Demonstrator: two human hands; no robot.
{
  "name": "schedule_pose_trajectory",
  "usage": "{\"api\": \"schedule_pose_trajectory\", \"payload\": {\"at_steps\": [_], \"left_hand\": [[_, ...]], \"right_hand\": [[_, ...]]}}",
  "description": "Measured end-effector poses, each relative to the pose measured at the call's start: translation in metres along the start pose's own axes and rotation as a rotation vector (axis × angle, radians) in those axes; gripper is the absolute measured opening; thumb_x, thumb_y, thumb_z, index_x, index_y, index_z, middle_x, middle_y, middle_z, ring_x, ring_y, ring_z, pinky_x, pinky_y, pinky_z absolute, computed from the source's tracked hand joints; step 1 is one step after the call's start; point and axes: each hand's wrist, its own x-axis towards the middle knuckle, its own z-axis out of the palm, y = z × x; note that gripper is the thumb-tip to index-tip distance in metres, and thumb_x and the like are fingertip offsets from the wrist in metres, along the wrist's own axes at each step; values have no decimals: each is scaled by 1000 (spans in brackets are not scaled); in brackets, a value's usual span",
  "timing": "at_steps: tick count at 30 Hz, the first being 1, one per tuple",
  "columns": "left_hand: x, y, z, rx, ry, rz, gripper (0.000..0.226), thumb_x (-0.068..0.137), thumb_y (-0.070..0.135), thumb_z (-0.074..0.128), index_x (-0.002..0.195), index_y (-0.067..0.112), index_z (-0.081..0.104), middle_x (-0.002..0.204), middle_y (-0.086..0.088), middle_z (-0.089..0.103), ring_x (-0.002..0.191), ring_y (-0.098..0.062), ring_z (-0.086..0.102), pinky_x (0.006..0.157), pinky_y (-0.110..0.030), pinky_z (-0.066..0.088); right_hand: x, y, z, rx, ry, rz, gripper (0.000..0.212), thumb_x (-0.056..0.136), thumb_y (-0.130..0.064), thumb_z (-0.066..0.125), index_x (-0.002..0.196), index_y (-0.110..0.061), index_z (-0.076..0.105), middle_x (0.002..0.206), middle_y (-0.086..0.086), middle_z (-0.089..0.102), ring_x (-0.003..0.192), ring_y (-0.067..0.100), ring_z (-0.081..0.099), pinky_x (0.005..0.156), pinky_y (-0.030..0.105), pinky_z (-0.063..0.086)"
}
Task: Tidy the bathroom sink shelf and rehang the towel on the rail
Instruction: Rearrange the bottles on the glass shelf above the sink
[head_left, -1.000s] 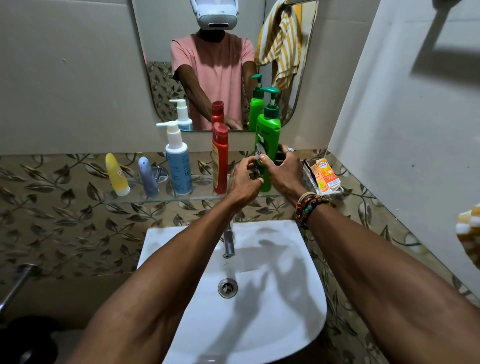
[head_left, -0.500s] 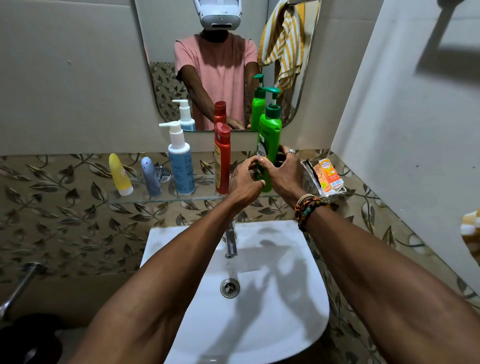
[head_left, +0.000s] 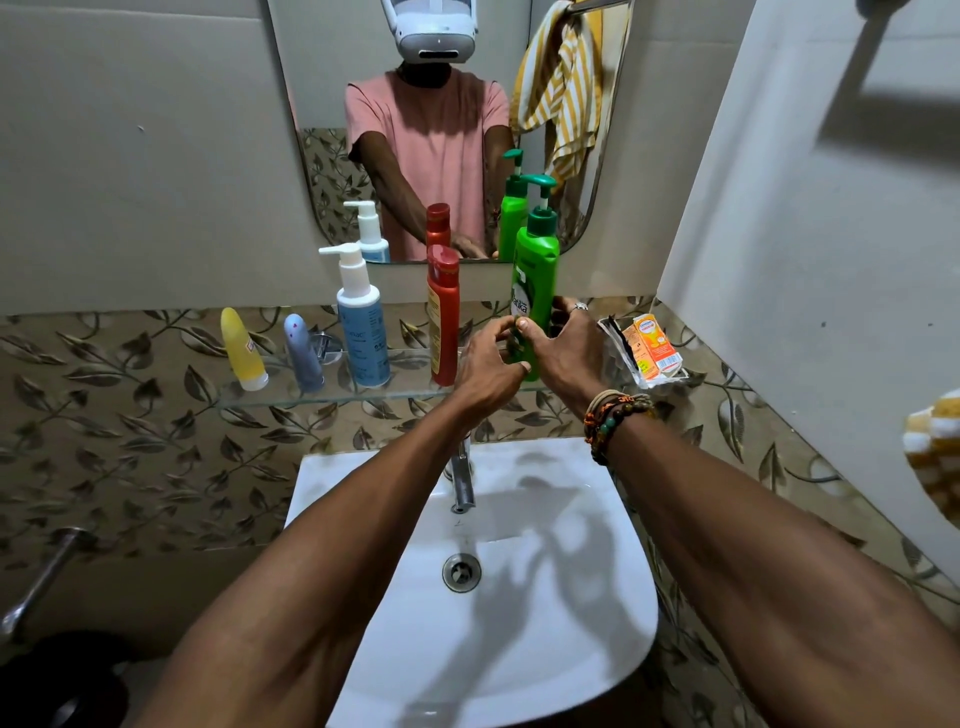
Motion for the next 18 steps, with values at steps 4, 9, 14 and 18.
{"api": "schedule_pose_trajectory", "payload": {"at_steps": [4,9,14,18], "left_hand": [[-5,-4,0,13,9,-5,64,83,-5,66,140,15,45,137,-9,54,117,-21,58,56,-7,48],[-17,-8,2,36,-2,20,51,85,-2,65,133,9,50,129,-7,60,111,-15,58,65,-6,49],[-27,-1,-1,88,-31,66,41,89,6,64,129,9,54,124,-6,63,114,-18,59,90,-25,51],[-30,10,-11,108,-63,141,35,92,11,61,127,7,57,120,-8,65,111,-19,61,95,-35,53]], "right_hand": [[-8,4,0,-16,60,3,58,85,-44,73,131,-13,58,119,6,70,107,21,66,91,43,55],[-22,6,-5,-43,148,60,64,92,-57,57,138,-13,50,128,10,62,115,26,59,96,43,51],[-35,0,-16,-101,201,62,50,99,-49,47,133,-12,54,129,10,62,119,27,57,101,45,47],[-47,-9,-25,-202,207,13,49,101,-46,45,134,-12,54,130,12,60,120,28,55,101,39,44]]}}
